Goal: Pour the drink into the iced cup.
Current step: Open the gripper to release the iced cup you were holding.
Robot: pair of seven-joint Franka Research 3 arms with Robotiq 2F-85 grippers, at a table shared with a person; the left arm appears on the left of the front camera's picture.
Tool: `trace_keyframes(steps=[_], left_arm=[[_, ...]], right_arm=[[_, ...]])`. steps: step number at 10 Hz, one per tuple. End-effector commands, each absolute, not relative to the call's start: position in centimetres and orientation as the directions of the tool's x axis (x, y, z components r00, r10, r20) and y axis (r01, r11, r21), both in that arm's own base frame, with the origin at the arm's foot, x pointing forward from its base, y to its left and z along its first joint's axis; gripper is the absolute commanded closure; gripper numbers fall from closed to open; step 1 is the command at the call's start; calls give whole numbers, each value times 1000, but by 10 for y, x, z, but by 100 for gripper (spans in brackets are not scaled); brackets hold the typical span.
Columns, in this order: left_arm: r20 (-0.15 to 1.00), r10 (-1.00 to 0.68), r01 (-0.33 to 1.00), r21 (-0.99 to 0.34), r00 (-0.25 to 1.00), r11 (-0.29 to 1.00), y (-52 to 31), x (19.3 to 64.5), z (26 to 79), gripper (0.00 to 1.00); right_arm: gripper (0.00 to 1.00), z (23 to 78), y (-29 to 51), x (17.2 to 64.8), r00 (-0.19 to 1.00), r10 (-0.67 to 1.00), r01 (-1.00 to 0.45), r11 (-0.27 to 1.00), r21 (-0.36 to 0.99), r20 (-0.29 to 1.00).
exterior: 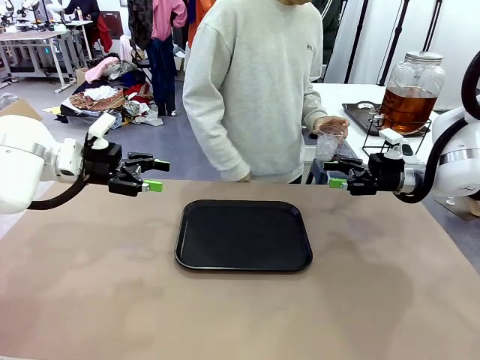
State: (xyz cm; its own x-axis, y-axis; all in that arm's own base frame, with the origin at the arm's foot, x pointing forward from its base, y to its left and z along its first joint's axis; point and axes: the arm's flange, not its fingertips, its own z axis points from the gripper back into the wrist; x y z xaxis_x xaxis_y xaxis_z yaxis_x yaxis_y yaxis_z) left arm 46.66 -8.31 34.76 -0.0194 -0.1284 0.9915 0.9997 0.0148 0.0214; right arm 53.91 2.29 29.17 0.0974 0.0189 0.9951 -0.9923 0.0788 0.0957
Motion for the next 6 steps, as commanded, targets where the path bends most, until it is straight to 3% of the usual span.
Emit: trace_keyframes(steps=[1, 6], left_arm=[[992, -128, 1000, 24, -22, 14, -83, 466, 349, 0], [992, -128, 1000, 24, -22, 14, -83, 466, 349, 0]], right_arm=[[0, 294, 23, 539, 97, 19, -992, 79, 95, 995], [0, 294, 23, 539, 97, 19, -992, 79, 95, 995]])
